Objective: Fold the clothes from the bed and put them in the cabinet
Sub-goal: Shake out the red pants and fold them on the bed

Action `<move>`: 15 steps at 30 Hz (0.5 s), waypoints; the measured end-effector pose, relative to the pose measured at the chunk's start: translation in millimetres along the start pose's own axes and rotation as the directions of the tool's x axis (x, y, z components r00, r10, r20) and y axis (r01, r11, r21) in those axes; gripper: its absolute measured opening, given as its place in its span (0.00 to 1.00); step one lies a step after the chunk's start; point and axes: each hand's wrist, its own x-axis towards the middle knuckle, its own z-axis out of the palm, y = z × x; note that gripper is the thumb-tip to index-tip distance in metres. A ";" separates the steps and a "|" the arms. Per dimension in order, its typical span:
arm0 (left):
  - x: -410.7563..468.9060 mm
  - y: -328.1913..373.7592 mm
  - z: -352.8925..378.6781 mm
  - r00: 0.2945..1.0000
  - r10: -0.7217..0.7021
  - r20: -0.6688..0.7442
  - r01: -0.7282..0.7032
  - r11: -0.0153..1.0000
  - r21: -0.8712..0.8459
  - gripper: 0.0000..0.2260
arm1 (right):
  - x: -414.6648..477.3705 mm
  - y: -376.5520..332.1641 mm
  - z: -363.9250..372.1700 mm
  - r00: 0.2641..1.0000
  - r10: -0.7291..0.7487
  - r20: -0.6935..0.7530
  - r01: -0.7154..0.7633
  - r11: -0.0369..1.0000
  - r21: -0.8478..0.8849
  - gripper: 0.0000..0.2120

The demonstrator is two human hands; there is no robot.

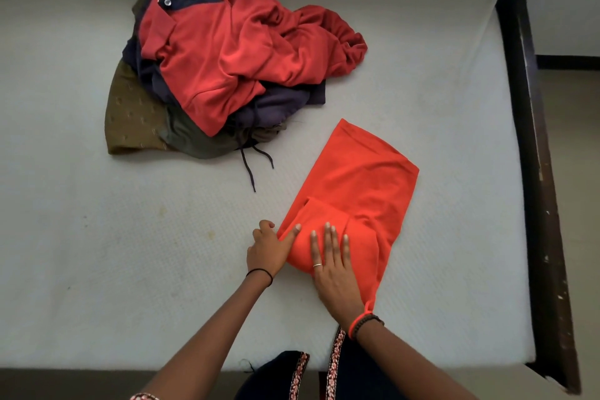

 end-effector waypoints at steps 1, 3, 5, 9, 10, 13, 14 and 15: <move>0.1 -0.8 0.8 0.998 -0.046 0.047 0.048 0.997 -0.062 0.33 | 4.5 3.6 -0.1 0.999 0.036 0.000 -0.036 0.999 0.010 0.34; 0.4 -2.6 1.7 0.984 -0.106 0.140 0.134 0.968 -0.211 0.34 | 13.1 9.0 -2.1 0.996 0.082 0.016 -0.083 0.996 0.027 0.35; 0.0 -2.0 1.2 0.972 -0.129 0.196 0.189 0.923 -0.334 0.33 | 16.8 10.6 -0.4 0.995 0.088 0.036 -0.090 0.995 0.052 0.35; -1.4 0.8 -3.5 0.967 -0.131 0.220 0.210 0.898 -0.387 0.36 | 17.4 15.6 -6.3 0.991 0.059 0.119 -0.083 0.975 0.206 0.43; -1.7 0.7 -5.2 0.968 -0.120 0.222 0.201 0.897 -0.394 0.38 | 17.6 17.0 -10.3 0.985 0.034 0.170 -0.078 0.962 0.261 0.46; -8.1 7.4 -17.2 0.956 -0.088 0.281 0.199 0.897 -0.395 0.26 | 17.7 25.4 -24.5 0.937 -0.104 0.333 -0.068 0.883 0.465 0.45; -10.7 11.6 -22.1 0.950 -0.071 0.303 0.198 0.890 -0.412 0.23 | 20.2 30.9 -31.3 0.915 -0.142 0.379 -0.098 0.830 0.549 0.44; -14.4 18.1 -28.5 0.949 -0.046 0.313 0.186 0.881 -0.435 0.21 | 24.1 39.4 -37.0 0.895 -0.177 0.409 -0.128 0.775 0.618 0.43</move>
